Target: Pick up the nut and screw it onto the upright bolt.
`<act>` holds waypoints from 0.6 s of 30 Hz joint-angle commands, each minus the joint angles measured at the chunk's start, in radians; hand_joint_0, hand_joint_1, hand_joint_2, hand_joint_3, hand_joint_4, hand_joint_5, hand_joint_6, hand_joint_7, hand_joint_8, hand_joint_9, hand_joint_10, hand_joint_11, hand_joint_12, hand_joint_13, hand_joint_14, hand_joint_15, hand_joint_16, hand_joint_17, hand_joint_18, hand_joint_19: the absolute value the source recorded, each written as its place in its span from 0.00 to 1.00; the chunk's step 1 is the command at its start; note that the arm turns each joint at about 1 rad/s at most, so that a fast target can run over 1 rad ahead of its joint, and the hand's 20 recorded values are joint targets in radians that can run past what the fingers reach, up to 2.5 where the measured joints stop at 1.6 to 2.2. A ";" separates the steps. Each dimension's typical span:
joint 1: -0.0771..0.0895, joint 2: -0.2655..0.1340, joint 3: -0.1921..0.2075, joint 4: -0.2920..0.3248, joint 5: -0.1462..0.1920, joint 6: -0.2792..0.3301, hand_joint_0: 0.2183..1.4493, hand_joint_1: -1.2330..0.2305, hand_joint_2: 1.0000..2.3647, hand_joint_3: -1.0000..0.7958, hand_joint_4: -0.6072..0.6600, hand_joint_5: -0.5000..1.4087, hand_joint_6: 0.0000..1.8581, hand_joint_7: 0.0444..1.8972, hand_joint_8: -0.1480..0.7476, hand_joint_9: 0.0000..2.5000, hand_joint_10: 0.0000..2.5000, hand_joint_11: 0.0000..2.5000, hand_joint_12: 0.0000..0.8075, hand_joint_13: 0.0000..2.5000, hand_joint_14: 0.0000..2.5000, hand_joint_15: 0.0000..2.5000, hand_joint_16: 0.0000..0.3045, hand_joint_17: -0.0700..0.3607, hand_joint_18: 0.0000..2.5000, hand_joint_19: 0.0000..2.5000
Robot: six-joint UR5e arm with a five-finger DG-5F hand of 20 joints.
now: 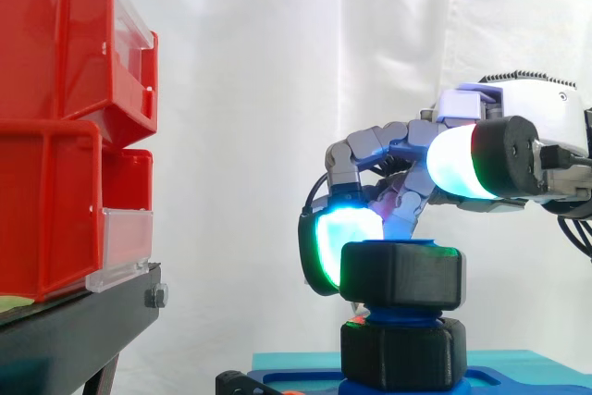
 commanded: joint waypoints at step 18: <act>-0.003 0.000 0.063 0.001 -0.031 0.000 0.23 0.68 0.00 0.28 0.67 0.21 0.27 0.42 0.45 0.37 0.00 0.00 0.30 0.27 0.00 0.00 0.07 0.28 0.13 0.00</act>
